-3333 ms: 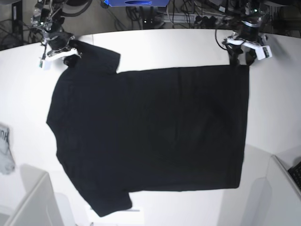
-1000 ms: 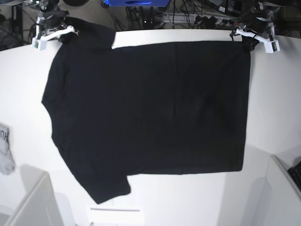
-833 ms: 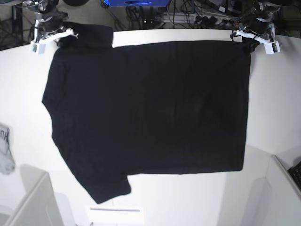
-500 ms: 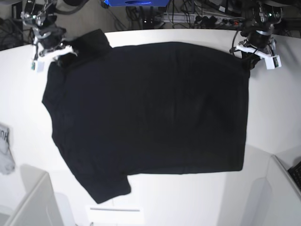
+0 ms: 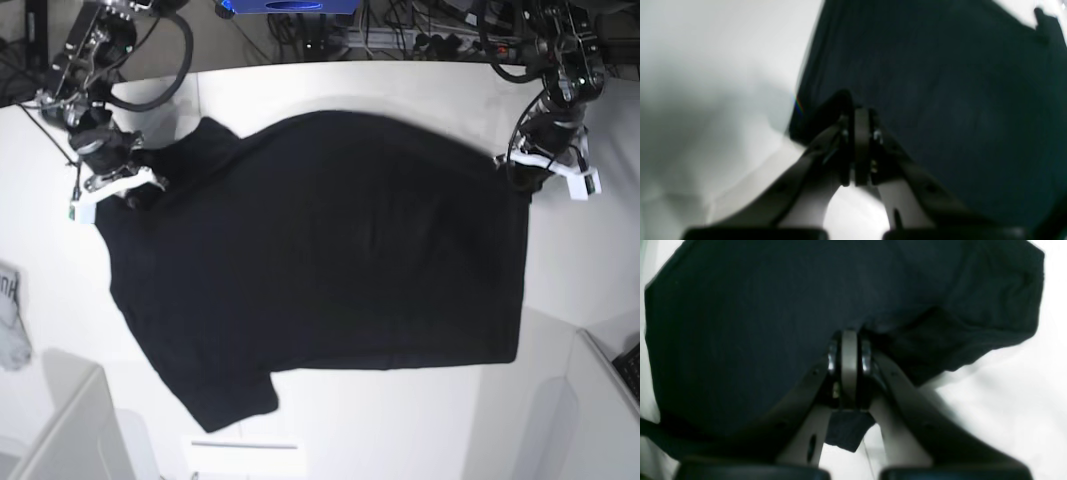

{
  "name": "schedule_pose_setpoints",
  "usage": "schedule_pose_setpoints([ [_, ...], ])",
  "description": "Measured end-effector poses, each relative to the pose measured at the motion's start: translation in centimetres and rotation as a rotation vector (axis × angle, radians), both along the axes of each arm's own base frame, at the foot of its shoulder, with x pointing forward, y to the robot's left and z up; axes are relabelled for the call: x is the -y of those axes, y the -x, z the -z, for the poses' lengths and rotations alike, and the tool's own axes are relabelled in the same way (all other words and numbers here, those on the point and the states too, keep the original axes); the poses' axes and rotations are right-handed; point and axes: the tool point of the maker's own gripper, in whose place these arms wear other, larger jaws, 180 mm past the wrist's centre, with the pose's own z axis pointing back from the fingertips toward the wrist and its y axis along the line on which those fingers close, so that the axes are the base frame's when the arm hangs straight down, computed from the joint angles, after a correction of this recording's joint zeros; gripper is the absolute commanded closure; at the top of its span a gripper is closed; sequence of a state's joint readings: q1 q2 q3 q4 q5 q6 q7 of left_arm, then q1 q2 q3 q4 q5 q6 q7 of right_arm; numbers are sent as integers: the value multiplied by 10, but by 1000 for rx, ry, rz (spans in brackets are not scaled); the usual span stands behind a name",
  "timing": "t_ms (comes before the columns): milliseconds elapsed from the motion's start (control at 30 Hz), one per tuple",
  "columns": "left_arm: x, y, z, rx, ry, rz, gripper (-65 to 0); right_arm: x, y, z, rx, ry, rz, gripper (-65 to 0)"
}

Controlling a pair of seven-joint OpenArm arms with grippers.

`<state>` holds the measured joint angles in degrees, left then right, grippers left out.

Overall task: Fold the T-shirt properly
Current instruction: 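Lift the gripped edge and fold it over onto the shirt body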

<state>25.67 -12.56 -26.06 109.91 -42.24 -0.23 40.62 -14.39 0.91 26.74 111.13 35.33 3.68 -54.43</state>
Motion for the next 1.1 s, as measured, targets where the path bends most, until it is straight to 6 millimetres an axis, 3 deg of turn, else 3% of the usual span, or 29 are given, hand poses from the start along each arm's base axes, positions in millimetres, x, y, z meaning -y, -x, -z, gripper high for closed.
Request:
schedule_pose_setpoints([
  [233, 0, -17, -10, 43, 2, -1, 0, 1, -29, -6, 32, -33, 22, 0],
  [467, -9, -27, 5, 19, 29, -35, 0, 0, -53, 5, 15, -80, 32, 0],
  [733, -18, -44, -4, 40, -64, -33, 0, 0, -82, 1, 34, -115, 31, 0],
  [867, -22, -47, 1, 29, -68, -43, 0, 5, -90, 8, 14, -115, 38, 0],
  [1100, -28, -61, 10, 22, -41, -69, 0, 4, -111, -3, 45, -139, 38, 0],
])
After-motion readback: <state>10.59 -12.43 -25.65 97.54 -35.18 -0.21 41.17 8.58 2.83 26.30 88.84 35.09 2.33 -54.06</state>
